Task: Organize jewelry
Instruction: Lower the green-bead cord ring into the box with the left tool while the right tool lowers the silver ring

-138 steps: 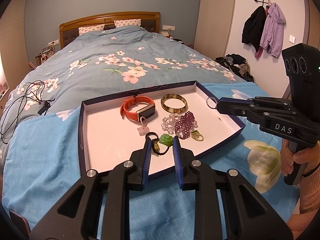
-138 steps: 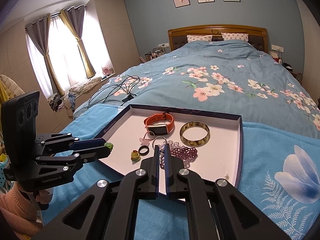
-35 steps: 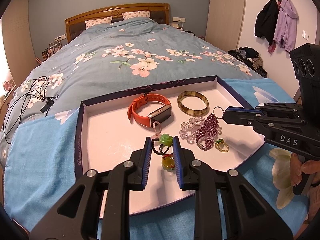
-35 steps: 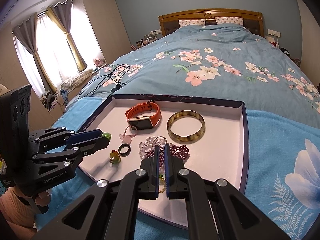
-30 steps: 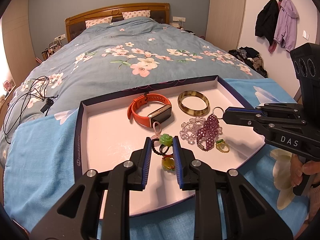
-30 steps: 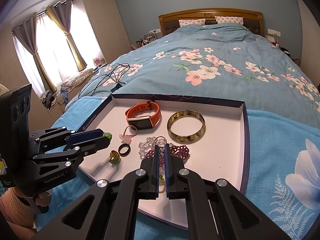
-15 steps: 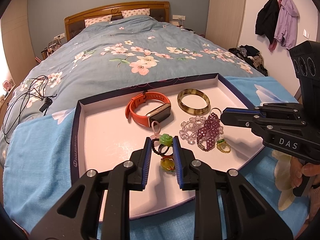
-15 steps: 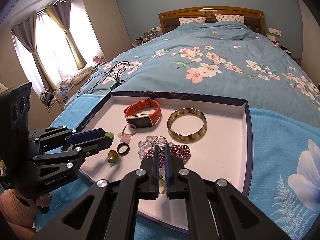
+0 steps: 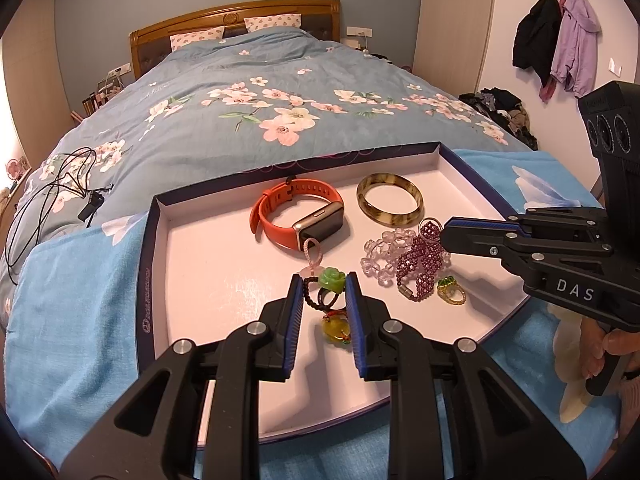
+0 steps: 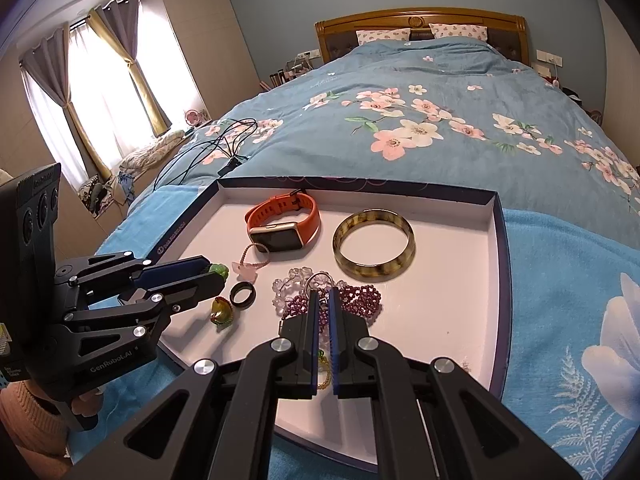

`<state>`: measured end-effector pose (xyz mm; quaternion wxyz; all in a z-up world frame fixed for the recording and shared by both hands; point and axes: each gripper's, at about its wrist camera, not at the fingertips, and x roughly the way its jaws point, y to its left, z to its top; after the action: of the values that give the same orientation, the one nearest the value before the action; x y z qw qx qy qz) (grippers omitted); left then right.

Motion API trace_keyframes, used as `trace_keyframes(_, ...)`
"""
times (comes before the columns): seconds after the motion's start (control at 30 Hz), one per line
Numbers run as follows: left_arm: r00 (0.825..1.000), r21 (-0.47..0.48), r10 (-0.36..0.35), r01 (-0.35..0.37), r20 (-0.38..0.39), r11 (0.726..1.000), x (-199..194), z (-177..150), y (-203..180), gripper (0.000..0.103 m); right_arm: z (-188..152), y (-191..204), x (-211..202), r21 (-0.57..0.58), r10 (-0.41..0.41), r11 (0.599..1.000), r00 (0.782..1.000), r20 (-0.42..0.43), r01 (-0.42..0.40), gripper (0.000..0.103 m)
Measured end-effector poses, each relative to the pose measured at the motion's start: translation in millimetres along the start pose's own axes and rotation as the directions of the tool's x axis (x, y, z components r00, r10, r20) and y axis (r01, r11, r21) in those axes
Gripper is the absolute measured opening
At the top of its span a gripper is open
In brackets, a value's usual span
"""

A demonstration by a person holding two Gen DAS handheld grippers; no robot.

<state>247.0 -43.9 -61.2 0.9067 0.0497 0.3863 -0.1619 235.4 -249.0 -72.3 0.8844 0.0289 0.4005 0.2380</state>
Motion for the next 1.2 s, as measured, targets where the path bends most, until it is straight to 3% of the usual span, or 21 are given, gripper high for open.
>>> trace_keyframes(1.2,0.999,-0.012,0.001,-0.002,-0.039,1.000,9,-10,3,0.023,-3,0,15,0.016,-0.021,1.000,0.999,-0.033,0.022,0.007)
